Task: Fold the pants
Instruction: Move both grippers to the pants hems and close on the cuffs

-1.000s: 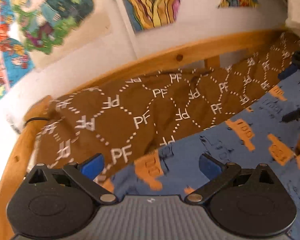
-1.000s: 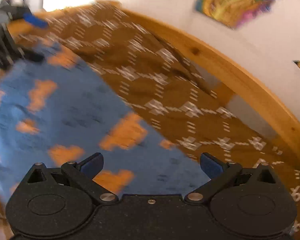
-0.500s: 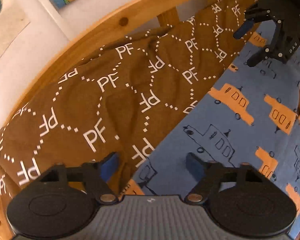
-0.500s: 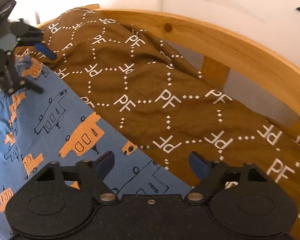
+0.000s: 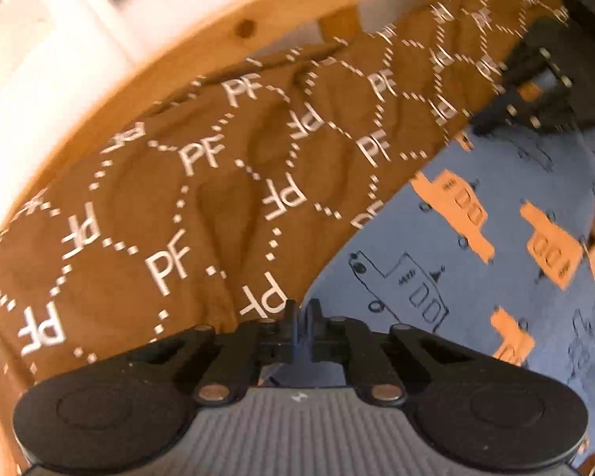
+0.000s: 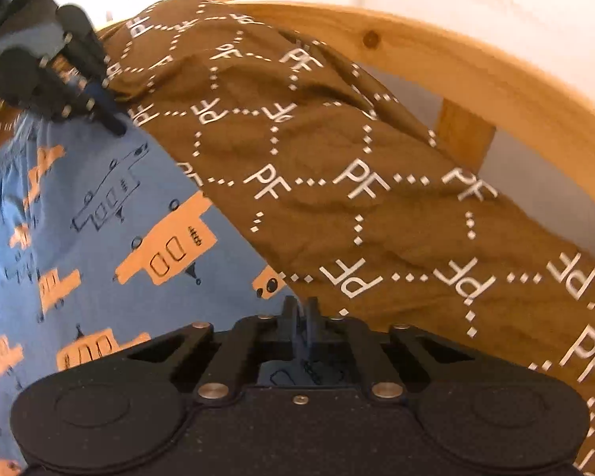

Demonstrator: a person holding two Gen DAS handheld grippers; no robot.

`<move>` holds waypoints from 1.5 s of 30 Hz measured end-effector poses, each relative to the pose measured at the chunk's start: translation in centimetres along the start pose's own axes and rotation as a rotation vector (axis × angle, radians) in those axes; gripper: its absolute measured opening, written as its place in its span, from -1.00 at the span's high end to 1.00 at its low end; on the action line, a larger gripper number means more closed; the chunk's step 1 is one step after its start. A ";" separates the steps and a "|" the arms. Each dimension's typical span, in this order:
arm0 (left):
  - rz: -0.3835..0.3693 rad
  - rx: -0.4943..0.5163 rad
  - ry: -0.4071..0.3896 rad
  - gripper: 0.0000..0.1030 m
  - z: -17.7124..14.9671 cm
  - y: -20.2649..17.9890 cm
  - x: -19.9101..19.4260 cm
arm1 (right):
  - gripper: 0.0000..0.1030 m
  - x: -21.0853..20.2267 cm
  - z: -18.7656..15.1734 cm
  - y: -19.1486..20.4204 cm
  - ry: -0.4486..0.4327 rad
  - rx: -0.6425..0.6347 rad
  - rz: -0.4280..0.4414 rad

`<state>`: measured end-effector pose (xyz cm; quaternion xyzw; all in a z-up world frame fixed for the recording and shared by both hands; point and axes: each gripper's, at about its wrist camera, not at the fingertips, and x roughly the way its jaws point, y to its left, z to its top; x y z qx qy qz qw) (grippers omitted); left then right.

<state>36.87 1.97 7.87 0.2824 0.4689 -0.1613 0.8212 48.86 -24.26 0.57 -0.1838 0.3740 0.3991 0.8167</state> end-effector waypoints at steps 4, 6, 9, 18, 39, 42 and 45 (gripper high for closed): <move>0.076 -0.012 -0.085 0.98 -0.4 -0.6 -1.5 | 1.00 -0.8 -0.2 0.5 -0.061 -0.005 -0.047; 0.125 -0.023 -0.128 0.98 -0.3 -0.5 -2.4 | 1.00 -1.6 0.3 0.7 -0.102 -0.022 -0.096; 0.205 -0.056 -0.185 0.98 0.4 0.1 -2.9 | 1.00 -2.4 1.8 0.5 -0.177 -0.023 -0.188; 0.206 -0.151 -0.096 0.85 2.3 2.6 1.9 | 1.00 2.7 4.6 0.1 -0.123 0.001 -0.303; 0.114 -0.109 0.005 -0.24 -1.7 6.5 -1.7 | -0.39 4.2 6.9 1.4 -0.082 0.023 -0.101; 0.150 -0.098 0.060 0.44 -1.8 5.9 -0.2 | -0.39 6.0 7.5 1.3 -0.002 0.048 -0.091; 0.166 -0.110 0.073 0.72 -1.7 5.7 0.3 | -0.04 6.2 7.9 1.7 0.011 0.014 -0.126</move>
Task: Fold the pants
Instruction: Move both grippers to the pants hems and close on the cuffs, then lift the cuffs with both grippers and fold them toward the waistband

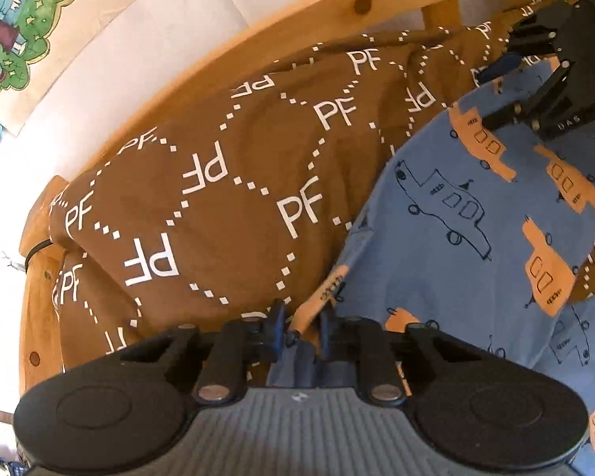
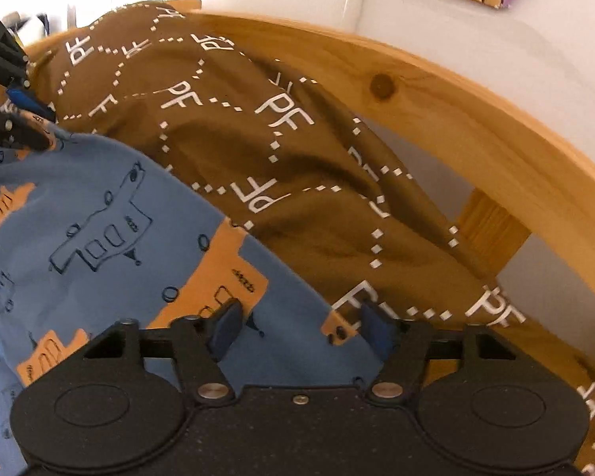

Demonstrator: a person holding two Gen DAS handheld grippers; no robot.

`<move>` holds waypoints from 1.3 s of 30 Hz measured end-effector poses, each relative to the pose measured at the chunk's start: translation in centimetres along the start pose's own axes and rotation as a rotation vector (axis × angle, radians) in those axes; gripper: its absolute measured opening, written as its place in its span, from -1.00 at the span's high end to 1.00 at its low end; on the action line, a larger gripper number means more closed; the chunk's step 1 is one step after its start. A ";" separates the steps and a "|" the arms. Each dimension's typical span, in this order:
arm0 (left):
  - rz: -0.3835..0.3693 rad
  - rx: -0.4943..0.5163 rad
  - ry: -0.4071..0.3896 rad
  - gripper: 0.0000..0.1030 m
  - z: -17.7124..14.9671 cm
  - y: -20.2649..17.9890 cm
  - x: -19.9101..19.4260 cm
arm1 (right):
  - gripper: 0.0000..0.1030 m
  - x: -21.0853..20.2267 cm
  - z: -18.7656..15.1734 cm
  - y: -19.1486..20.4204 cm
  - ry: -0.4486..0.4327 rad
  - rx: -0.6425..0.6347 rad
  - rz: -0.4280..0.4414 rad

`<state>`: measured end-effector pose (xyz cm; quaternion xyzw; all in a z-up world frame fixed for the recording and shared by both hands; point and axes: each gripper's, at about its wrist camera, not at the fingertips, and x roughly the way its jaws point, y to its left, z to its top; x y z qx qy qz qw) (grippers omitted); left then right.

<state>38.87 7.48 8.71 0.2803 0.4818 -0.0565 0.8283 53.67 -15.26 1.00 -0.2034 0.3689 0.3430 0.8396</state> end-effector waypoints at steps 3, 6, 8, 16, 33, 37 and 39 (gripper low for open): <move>0.007 -0.007 -0.008 0.85 0.1 -0.2 -0.5 | 0.85 -0.5 0.4 -0.2 -0.008 0.017 -0.010; 0.022 -0.003 -0.036 0.91 -0.6 -0.2 -1.6 | 1.00 -1.4 0.2 0.2 -0.023 -0.003 -0.019; 0.033 0.003 -0.060 0.93 -1.0 -0.3 -2.5 | 1.00 -2.4 -0.2 0.6 -0.045 -0.014 -0.037; 0.096 0.086 -0.210 0.93 -3.9 -1.2 -5.6 | 1.00 -9.2 -2.2 2.0 -0.162 -0.005 -0.037; 0.052 0.356 -0.294 0.95 -16.5 -10.6 -10.8 | 1.00 -22.5 -16.4 16.2 -0.128 0.066 -0.033; 0.064 0.428 -0.267 0.95 -19.9 -13.3 -8.9 | 1.00 -21.8 -19.7 19.6 -0.102 0.120 -0.028; 0.061 0.421 -0.235 0.95 -21.0 -14.1 -7.9 | 1.00 -20.8 -21.1 20.4 -0.087 0.187 -0.007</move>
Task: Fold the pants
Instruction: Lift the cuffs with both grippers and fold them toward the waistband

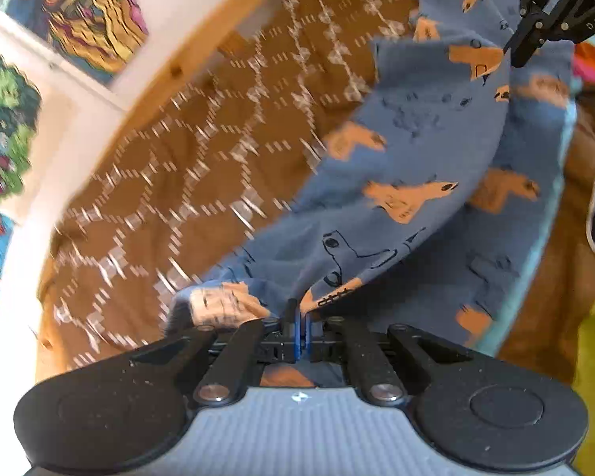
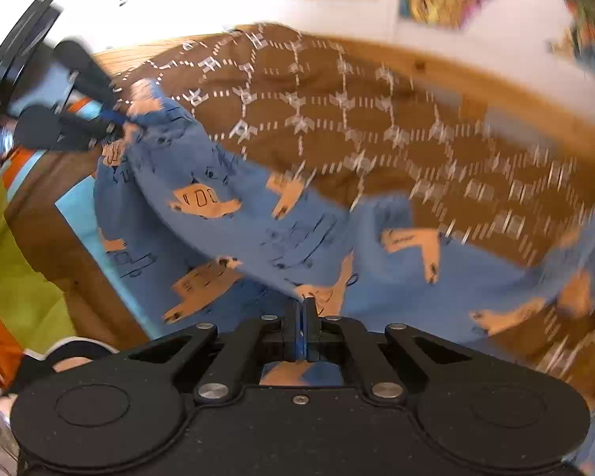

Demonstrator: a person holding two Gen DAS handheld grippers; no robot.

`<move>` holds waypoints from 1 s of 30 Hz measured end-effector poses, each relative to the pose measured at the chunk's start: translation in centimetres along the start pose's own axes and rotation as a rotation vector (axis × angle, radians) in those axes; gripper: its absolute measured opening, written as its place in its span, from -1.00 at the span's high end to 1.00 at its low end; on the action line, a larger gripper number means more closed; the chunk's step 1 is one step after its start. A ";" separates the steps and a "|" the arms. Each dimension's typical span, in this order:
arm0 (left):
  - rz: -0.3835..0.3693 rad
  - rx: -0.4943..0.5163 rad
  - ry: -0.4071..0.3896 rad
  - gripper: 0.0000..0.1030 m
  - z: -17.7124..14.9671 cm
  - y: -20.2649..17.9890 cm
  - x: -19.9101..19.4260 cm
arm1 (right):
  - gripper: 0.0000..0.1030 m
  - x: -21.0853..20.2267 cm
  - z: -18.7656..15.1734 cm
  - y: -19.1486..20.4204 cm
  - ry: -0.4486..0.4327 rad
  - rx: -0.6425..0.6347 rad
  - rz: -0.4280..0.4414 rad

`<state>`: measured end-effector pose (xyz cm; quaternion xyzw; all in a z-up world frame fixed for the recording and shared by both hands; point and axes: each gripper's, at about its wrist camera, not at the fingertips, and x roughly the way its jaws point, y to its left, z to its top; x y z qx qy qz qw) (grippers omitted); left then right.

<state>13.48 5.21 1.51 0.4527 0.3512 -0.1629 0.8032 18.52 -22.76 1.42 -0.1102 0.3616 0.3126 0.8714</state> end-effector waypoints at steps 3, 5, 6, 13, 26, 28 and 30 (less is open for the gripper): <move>0.009 0.005 0.022 0.94 -0.8 -1.0 0.8 | 1.00 1.5 -1.8 0.9 0.046 0.008 0.005; 0.010 -0.012 0.028 0.94 -1.1 -1.1 1.0 | 1.00 1.8 -2.4 1.3 0.058 -0.012 -0.002; 0.006 -0.027 0.030 0.94 -1.1 -1.0 1.0 | 1.00 1.8 -2.6 1.3 0.054 -0.016 -0.003; 0.024 0.008 0.035 0.95 -1.0 -1.2 0.7 | 0.98 2.2 -2.8 0.0 0.045 0.046 -0.011; 0.024 0.065 0.026 0.99 -2.0 -2.0 -0.2 | 1.00 1.8 -3.8 1.8 0.048 -0.022 -0.001; 0.022 0.072 0.015 0.99 -2.0 -2.0 -0.5 | 1.00 1.3 -3.6 1.8 0.038 -0.035 -0.001; 0.023 0.072 0.018 0.99 -2.1 -1.9 -0.5 | 1.00 0.8 -3.4 1.9 0.032 -0.060 -0.002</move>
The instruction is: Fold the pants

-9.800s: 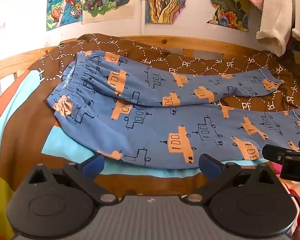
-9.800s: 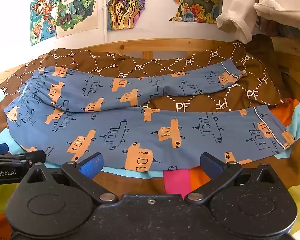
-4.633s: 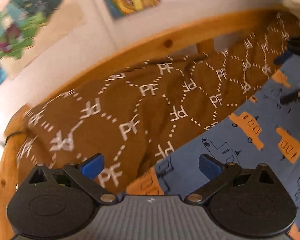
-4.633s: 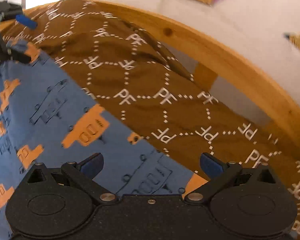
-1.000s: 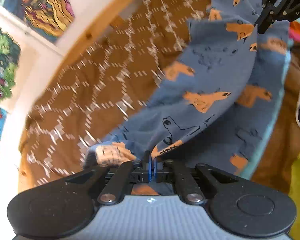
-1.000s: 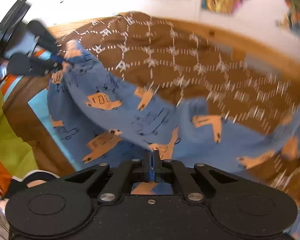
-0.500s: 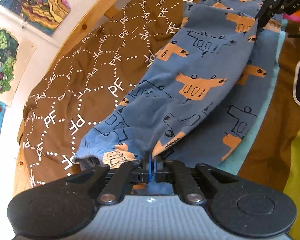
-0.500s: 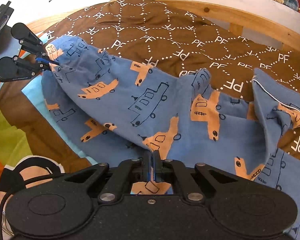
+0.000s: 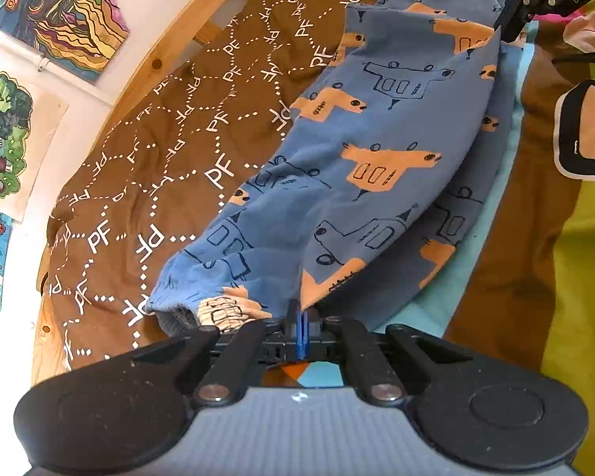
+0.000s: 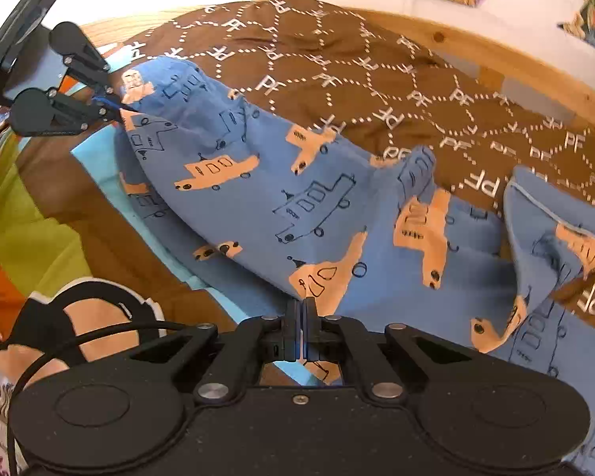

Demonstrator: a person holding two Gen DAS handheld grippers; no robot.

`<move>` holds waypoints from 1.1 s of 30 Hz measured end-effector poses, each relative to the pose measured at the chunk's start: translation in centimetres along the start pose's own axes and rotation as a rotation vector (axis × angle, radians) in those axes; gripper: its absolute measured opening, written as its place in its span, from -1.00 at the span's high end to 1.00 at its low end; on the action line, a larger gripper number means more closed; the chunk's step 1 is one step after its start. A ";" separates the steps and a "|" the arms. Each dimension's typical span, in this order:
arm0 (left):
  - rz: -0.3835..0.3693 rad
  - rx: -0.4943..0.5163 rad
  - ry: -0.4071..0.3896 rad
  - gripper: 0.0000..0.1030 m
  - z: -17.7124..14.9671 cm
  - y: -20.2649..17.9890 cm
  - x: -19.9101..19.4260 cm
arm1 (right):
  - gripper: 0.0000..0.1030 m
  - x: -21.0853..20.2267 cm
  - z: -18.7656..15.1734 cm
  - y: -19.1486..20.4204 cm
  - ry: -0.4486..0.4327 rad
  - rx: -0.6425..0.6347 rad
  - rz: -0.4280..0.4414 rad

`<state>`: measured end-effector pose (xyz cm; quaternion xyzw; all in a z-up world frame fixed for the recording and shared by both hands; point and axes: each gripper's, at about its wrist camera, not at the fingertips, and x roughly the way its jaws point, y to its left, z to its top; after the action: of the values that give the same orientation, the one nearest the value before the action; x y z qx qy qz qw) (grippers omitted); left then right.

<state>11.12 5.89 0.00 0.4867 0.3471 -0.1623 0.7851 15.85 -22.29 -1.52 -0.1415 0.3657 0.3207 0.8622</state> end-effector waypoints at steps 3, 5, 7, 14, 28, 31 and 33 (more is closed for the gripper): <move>-0.007 -0.010 0.014 0.99 -0.4 0.0 0.4 | 1.00 0.2 -0.4 -0.1 0.017 0.004 0.006; -0.019 -0.016 0.024 0.99 -0.6 -0.2 0.8 | 1.00 0.7 -0.7 -0.1 0.030 0.020 0.010; -0.022 -0.010 0.027 0.99 -0.7 -0.5 1.1 | 1.00 0.8 -0.7 -0.2 0.028 0.017 0.008; -0.052 -0.046 0.049 0.97 -0.6 -0.5 1.2 | 1.00 0.6 -0.8 -0.1 0.028 -0.009 0.018; -0.180 -0.379 -0.053 0.37 0.9 3.1 -1.4 | 0.41 -1.3 -0.1 -2.4 -0.074 0.138 0.040; -0.152 -0.426 0.015 0.33 0.0 4.0 0.2 | 0.37 -0.8 0.0 -2.7 -0.070 0.150 0.019; -0.108 -0.446 0.108 0.37 -1.0 4.4 1.8 | 0.23 -0.2 -0.3 -2.7 -0.043 0.145 -0.003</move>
<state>14.60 9.00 1.37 0.2900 0.4412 -0.0972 0.8437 17.33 -24.53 -1.56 -0.0723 0.3691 0.2952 0.8783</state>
